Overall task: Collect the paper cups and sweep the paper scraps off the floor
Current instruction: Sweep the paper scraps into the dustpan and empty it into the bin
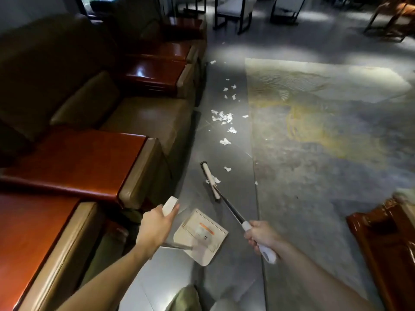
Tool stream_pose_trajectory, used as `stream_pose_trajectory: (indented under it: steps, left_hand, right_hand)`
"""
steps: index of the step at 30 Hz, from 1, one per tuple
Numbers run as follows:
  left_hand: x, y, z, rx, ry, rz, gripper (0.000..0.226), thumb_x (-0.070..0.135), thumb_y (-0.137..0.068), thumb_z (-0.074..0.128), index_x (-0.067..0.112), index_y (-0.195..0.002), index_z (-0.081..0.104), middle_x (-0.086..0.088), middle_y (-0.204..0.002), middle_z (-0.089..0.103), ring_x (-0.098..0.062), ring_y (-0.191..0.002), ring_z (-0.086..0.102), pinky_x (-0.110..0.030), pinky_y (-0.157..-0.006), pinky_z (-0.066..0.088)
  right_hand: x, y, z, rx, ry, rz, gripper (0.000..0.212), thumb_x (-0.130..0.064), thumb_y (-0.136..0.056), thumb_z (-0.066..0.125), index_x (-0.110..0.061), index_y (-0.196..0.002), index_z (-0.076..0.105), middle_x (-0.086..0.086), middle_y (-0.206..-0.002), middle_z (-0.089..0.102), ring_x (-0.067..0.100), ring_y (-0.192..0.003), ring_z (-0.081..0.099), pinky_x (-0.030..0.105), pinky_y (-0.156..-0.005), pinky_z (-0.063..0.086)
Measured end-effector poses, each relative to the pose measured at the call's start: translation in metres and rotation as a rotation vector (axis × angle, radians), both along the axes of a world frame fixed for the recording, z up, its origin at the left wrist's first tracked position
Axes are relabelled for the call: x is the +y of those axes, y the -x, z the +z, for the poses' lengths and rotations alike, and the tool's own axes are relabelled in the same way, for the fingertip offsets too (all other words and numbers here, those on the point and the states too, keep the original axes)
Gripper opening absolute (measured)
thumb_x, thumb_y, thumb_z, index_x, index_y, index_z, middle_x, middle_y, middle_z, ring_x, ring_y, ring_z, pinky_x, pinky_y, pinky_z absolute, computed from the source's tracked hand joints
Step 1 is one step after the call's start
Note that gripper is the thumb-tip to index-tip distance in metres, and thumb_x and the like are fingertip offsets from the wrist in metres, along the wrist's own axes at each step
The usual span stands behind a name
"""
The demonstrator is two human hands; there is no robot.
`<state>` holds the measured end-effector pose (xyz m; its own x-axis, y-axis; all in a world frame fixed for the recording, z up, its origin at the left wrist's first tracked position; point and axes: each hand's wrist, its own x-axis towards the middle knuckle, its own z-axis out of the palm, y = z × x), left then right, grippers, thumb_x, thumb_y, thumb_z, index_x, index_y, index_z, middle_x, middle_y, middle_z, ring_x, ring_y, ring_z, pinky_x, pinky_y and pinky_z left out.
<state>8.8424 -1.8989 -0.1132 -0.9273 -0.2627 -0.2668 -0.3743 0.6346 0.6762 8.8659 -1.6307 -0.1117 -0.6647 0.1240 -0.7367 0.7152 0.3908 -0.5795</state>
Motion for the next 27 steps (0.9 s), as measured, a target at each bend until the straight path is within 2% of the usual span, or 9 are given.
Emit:
stream_pose_trajectory:
  steps: [6,10,12,15,17,20,23,25,27]
  left_hand:
    - [0.028,0.107,-0.007,-0.091,-0.014,0.014,0.051,0.055,-0.089,0.049,0.009,-0.110,0.057,-0.004,-0.079,0.060,-0.016,-0.063,0.059,-0.025,-0.054,0.046]
    - [0.045,0.174,-0.012,-0.121,0.032,-0.005,0.046,0.056,-0.089,0.049,0.013,-0.105,0.054,-0.004,-0.079,0.061,-0.018,-0.064,0.061,-0.025,-0.051,0.047]
    - [0.053,0.201,-0.014,-0.128,0.022,0.018,0.040,0.056,-0.089,0.049,0.016,-0.096,0.052,-0.005,-0.078,0.061,-0.020,-0.064,0.062,-0.030,-0.053,0.051]
    - [0.060,0.233,-0.015,-0.160,0.009,0.057,0.036,0.056,-0.088,0.049,0.020,-0.086,0.052,-0.007,-0.076,0.062,-0.022,-0.065,0.062,-0.034,-0.060,0.054]
    - [0.063,0.251,-0.016,-0.172,-0.017,0.065,0.031,0.053,-0.090,0.049,0.022,-0.083,0.052,-0.007,-0.075,0.062,-0.022,-0.063,0.061,-0.032,-0.057,0.052]
    - [0.065,0.268,-0.015,-0.194,-0.042,0.058,0.027,0.050,-0.091,0.049,0.025,-0.082,0.050,-0.006,-0.073,0.062,-0.018,-0.059,0.059,-0.027,-0.051,0.045]
    - [0.068,0.281,-0.016,-0.220,0.004,0.036,0.030,0.048,-0.092,0.049,0.018,-0.089,0.054,-0.006,-0.074,0.062,-0.018,-0.061,0.061,-0.025,-0.052,0.045]
    - [0.068,0.291,-0.015,-0.227,0.016,0.022,0.033,0.046,-0.093,0.049,0.013,-0.094,0.056,-0.006,-0.074,0.062,-0.019,-0.061,0.062,-0.024,-0.052,0.044]
    - [0.068,0.300,-0.013,-0.227,0.017,0.005,0.034,0.045,-0.093,0.050,0.012,-0.096,0.057,-0.006,-0.073,0.062,-0.018,-0.060,0.061,-0.024,-0.051,0.044]
  right_hand:
    - [0.040,0.104,0.007,0.035,-0.107,0.012,0.015,0.002,-0.084,0.047,-0.009,-0.076,0.053,0.004,-0.048,0.045,0.015,-0.039,0.039,0.019,-0.037,0.028]
    - [0.078,0.181,0.002,0.046,-0.216,0.068,0.030,-0.002,-0.090,0.045,-0.011,-0.061,0.047,0.006,-0.052,0.049,0.017,-0.042,0.045,0.019,-0.040,0.031]
    - [0.096,0.214,-0.003,0.042,-0.252,0.100,0.031,-0.009,-0.097,0.039,-0.011,-0.068,0.051,0.010,-0.063,0.055,0.023,-0.057,0.053,0.023,-0.046,0.034]
    - [0.121,0.251,-0.008,-0.001,-0.339,0.126,0.025,-0.014,-0.100,0.037,-0.003,-0.105,0.059,0.019,-0.113,0.062,0.027,-0.105,0.059,0.024,-0.070,0.040]
    - [0.132,0.270,-0.008,-0.056,-0.386,0.212,0.023,-0.013,-0.098,0.040,-0.002,-0.105,0.060,0.019,-0.126,0.056,0.027,-0.116,0.055,0.023,-0.074,0.039]
    - [0.131,0.292,-0.001,-0.214,-0.419,0.408,0.031,-0.011,-0.094,0.041,-0.010,-0.068,0.056,0.017,-0.095,0.066,0.026,-0.095,0.062,0.021,-0.058,0.037]
    - [0.113,0.303,0.001,-0.291,-0.316,0.487,0.036,-0.009,-0.090,0.045,-0.015,-0.054,0.047,0.001,-0.050,0.050,0.016,-0.060,0.048,0.019,-0.057,0.039]
    - [0.103,0.311,0.003,-0.289,-0.096,0.276,0.030,-0.005,-0.091,0.045,-0.016,-0.063,0.044,-0.001,-0.057,0.048,0.010,-0.055,0.045,0.022,-0.060,0.041]
    - [0.103,0.319,0.010,-0.331,0.131,-0.084,0.028,0.001,-0.092,0.043,-0.013,-0.068,0.041,-0.001,-0.048,0.046,0.006,-0.038,0.044,0.017,-0.041,0.039]
